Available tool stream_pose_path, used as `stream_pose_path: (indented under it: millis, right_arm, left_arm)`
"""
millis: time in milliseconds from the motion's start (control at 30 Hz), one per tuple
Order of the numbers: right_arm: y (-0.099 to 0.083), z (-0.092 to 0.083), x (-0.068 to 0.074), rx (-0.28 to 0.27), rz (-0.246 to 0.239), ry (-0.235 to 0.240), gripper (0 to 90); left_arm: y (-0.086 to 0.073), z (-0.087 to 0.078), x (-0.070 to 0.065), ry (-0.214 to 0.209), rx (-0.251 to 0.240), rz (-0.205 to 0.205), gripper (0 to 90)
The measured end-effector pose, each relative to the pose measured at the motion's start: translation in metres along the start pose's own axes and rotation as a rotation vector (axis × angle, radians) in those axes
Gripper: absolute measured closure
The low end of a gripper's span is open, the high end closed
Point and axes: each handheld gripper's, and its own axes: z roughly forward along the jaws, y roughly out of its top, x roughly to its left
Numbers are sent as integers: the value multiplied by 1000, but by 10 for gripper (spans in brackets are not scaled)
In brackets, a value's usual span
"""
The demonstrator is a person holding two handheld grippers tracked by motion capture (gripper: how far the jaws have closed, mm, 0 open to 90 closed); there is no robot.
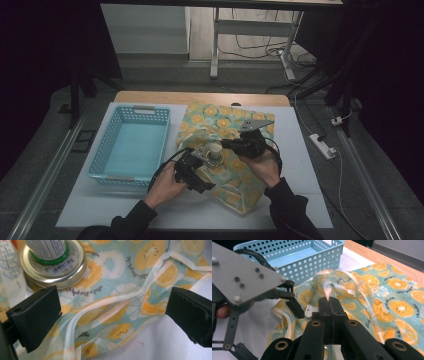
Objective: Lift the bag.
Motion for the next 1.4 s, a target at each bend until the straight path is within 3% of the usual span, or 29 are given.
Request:
stream_pose_path:
  millis: [233, 300, 500, 667, 933, 1067, 1133, 1300, 1400]
  right_arm:
    - [0, 0, 0, 0, 0, 0, 900]
    - [0, 0, 0, 1, 0, 0, 900]
    - [0, 1, 1, 2, -3, 1, 900]
    - [0, 0, 0, 3, -1, 1, 900]
    - [0, 0, 0, 3, -3, 1, 900]
    - [0, 0, 0, 2, -2, 0, 900]
    - [0, 0, 0, 3, -2, -1, 900]
    - [0, -1, -1, 1, -1, -2, 900]
    - [0, -2, -2, -1, 3, -4, 900]
  left_arm:
    - [-5, 10, 4, -13, 13, -32, 18]
    - [-5, 11, 4, -13, 25, -24, 19]
    - [-9, 16, 3, 34, 61, -3, 87]
    - [-11, 14, 2, 54, 75, 23, 265]
    - [-13, 11, 1, 70, 79, 35, 634]
    - [-13, 11, 1, 41, 83, 15, 820]
    - [-13, 11, 1, 36, 85, 10, 865]
    - [-9, 10, -5, 69, 107, 17, 888]
    - [-6, 5, -5, 55, 77, 0, 888]
